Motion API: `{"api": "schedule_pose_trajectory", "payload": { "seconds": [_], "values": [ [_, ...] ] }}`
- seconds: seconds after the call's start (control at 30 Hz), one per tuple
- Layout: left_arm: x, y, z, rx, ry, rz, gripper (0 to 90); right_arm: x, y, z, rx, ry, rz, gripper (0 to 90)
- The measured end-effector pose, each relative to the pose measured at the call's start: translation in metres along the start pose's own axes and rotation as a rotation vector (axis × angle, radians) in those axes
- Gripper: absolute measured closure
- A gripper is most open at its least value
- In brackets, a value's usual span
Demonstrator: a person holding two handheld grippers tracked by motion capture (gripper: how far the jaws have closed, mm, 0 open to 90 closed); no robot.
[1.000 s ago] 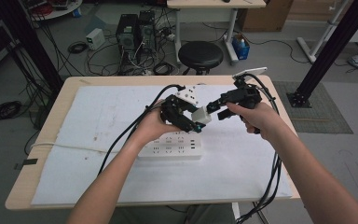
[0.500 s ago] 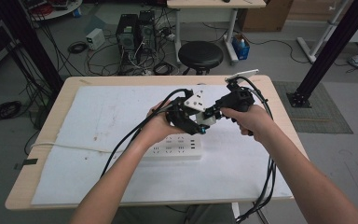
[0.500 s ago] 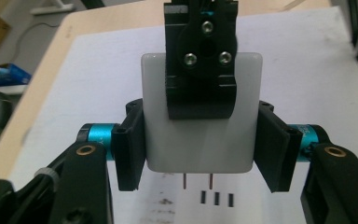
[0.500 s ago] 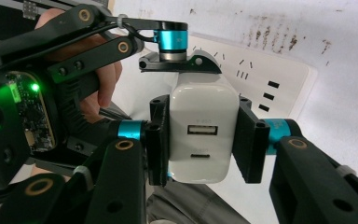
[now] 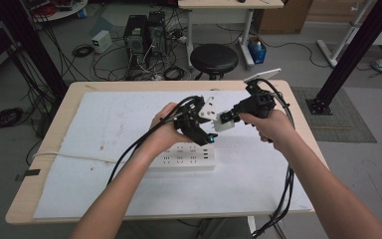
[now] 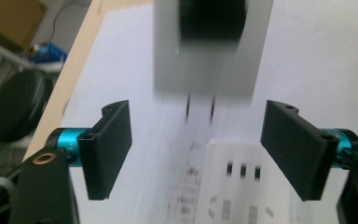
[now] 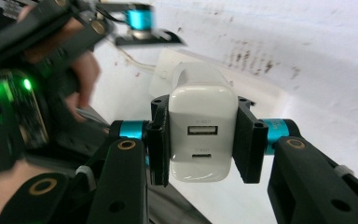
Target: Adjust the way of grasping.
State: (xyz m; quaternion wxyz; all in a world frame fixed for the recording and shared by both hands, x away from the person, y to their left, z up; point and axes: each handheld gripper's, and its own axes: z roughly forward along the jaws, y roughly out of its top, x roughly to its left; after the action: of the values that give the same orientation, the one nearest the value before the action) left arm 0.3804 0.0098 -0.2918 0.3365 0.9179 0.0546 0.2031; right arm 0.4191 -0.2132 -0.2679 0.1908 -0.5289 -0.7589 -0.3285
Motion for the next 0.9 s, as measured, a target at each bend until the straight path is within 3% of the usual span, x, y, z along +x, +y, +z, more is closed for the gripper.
{"api": "schedule_pose_trajectory", "payload": {
  "seconds": [0.07,0.1,0.17,0.2,0.33,0.43,0.5,0.53,0.6,0.67,0.77,0.9],
  "values": [
    [0.006,-0.008,-0.011,0.043,0.004,-0.026,24.5,0.002,0.002,-0.007,-0.015,-0.068,-0.060,62.1],
    [0.010,-0.013,-0.016,0.071,-0.011,-0.058,24.4,0.003,0.002,-0.011,-0.009,-0.094,-0.083,62.1],
    [0.019,-0.023,-0.028,0.153,-0.033,-0.120,22.2,0.006,0.003,-0.017,-0.006,-0.158,-0.134,62.1],
    [0.024,-0.028,-0.035,0.210,-0.037,-0.130,22.2,0.008,0.004,-0.019,0.003,-0.184,-0.160,62.1],
    [0.039,-0.055,-0.063,0.375,-0.034,-0.261,22.2,0.016,0.006,-0.029,0.017,-0.311,-0.288,62.1],
    [0.051,-0.078,-0.083,0.489,-0.061,-0.392,22.1,0.024,0.007,-0.032,0.068,-0.469,-0.415,62.1],
    [0.056,-0.090,-0.096,0.563,-0.057,-0.445,22.2,0.028,0.007,-0.032,0.093,-0.549,-0.468,62.1],
    [0.058,-0.095,-0.102,0.589,-0.035,-0.465,22.2,0.030,0.007,-0.033,0.099,-0.580,-0.490,62.1],
    [0.063,-0.105,-0.114,0.618,-0.008,-0.512,22.2,0.033,0.008,-0.036,0.096,-0.594,-0.511,62.0],
    [0.066,-0.114,-0.124,0.626,-0.017,-0.567,22.1,0.036,0.006,-0.038,0.101,-0.638,-0.551,62.0],
    [0.066,-0.125,-0.136,0.640,0.031,-0.600,22.1,0.039,0.004,-0.036,0.136,-0.698,-0.581,62.0],
    [0.064,-0.134,-0.148,0.637,0.042,-0.638,22.1,0.041,0.000,-0.036,0.174,-0.684,-0.636,62.0]
  ]
}}
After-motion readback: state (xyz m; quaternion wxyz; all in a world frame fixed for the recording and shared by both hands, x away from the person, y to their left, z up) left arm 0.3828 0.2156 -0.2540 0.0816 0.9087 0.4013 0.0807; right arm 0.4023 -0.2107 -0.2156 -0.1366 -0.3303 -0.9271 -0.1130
